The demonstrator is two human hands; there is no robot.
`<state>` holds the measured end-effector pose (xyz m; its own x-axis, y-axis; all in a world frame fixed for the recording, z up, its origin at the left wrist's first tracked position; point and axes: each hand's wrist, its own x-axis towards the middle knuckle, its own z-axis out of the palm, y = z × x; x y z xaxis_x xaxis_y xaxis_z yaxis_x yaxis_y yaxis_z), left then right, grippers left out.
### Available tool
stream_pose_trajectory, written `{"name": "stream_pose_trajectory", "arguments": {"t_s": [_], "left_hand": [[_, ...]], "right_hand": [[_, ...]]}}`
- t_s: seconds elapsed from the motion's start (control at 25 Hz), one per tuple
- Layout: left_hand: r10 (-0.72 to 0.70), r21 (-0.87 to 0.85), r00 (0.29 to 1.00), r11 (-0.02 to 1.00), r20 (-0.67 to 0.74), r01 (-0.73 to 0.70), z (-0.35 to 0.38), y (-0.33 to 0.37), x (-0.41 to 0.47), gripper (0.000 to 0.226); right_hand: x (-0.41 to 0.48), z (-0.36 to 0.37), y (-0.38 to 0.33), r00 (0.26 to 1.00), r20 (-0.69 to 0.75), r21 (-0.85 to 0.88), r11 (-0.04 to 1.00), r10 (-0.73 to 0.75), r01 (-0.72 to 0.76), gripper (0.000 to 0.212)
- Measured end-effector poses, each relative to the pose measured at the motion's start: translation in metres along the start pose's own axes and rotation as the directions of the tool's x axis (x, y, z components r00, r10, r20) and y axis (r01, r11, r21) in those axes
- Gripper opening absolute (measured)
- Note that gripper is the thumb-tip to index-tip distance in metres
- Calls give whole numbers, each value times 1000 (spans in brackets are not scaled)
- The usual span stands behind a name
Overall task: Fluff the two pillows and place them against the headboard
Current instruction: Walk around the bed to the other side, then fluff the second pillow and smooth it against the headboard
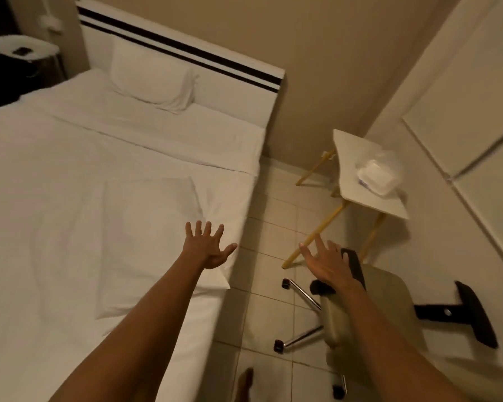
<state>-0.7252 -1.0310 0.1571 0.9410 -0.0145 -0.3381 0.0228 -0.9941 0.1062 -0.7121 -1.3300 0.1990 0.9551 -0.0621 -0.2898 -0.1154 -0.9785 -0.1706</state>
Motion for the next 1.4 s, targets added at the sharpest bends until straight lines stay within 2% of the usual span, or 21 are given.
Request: {"name": "stream_pose_trajectory", "arguments": {"t_s": [0.28, 0.56, 0.76, 0.88, 1.2, 1.4], "left_hand": [[-297, -68, 953, 951, 59, 301, -2, -53, 70, 81], [-483, -152, 863, 851, 148, 503, 21, -104, 111, 81], [-563, -95, 793, 798, 233, 595, 83, -162, 124, 82], [-604, -104, 755, 760, 255, 642, 116, -197, 152, 81], [-661, -332, 722, 647, 205, 687, 199, -265, 233, 82], [-635, -514, 738, 565, 229, 645, 242, -304, 273, 85]], "right_hand": [[142, 8, -68, 970, 86, -22, 973, -229, 232, 81], [229, 61, -135, 917, 172, 5, 931, -361, 366, 81], [261, 134, -181, 890, 294, 52, 936, -348, 348, 83], [282, 180, -214, 881, 314, 94, 935, -354, 342, 81], [344, 297, -286, 898, 348, 195, 958, -269, 211, 83], [382, 350, -329, 908, 344, 265, 953, -238, 149, 97]]}}
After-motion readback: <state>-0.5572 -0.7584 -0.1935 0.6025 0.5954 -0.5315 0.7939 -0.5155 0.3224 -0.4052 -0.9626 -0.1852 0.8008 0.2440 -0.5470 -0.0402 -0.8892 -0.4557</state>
